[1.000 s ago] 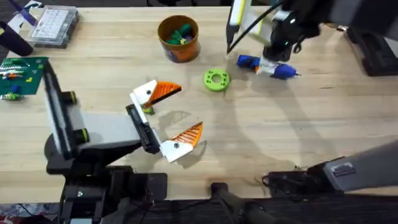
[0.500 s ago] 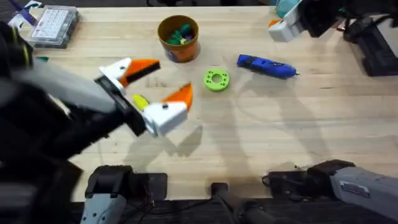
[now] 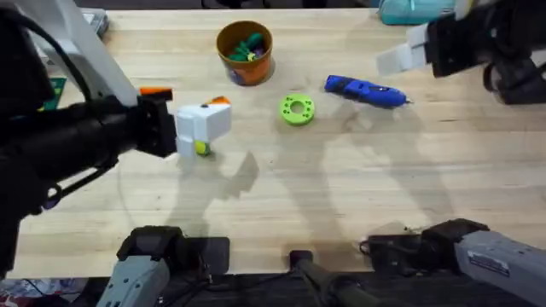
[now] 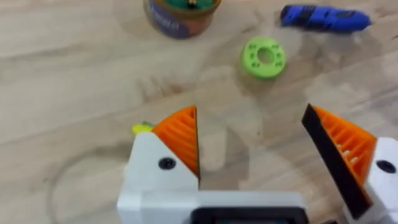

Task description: Pick up the gripper from the table and insert it into the empty holder that is missing its gripper. Then pick up a screw, insert it into the mounting hole, and use the screwdriver to tighten it. Finally, clean up the table by picking up the vegetable and placing it into the bucket.

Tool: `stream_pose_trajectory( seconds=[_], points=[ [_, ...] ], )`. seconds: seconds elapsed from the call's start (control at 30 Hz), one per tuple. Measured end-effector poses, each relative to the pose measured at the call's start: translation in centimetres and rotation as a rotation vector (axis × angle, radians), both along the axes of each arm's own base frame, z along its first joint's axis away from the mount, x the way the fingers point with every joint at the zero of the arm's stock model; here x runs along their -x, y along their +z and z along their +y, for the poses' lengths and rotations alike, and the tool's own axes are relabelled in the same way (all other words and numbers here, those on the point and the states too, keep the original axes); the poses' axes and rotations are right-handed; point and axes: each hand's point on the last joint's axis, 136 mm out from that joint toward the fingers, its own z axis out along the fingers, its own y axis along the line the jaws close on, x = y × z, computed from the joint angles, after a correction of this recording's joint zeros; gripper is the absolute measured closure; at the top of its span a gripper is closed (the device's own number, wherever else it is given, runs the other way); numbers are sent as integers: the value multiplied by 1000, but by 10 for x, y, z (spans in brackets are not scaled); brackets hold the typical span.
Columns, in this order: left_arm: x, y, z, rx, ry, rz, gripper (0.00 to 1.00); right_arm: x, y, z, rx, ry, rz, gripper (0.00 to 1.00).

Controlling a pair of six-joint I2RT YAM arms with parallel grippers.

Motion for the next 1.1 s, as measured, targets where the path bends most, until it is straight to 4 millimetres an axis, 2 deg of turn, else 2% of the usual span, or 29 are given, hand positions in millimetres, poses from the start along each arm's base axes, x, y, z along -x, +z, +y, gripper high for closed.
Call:
stream_pose_trajectory(
  seconds=[0.1, 0.33, 0.57, 0.7, 0.97, 1.1],
  points=[
    [4, -7, 5, -22, 24, 30, 14, 9, -6, 0, -29, -36, 47, 5],
    [2, -16, 19, -29, 136, 96, 14, 11, -6, 6, -80, -44, 57, 5],
    [8, -52, 49, 1, 463, 408, 14, 10, -5, 8, -94, -48, 50, 5],
    [17, -79, 64, -23, 647, 593, 15, 11, -6, 8, -93, -48, 57, 5],
    [3, -129, 72, -18, 891, 839, 14, 11, -8, 8, -91, -51, 69, 5],
    [-16, -152, 65, 37, 933, 896, 14, 10, -13, 8, -89, -51, 85, 5]
  ],
)
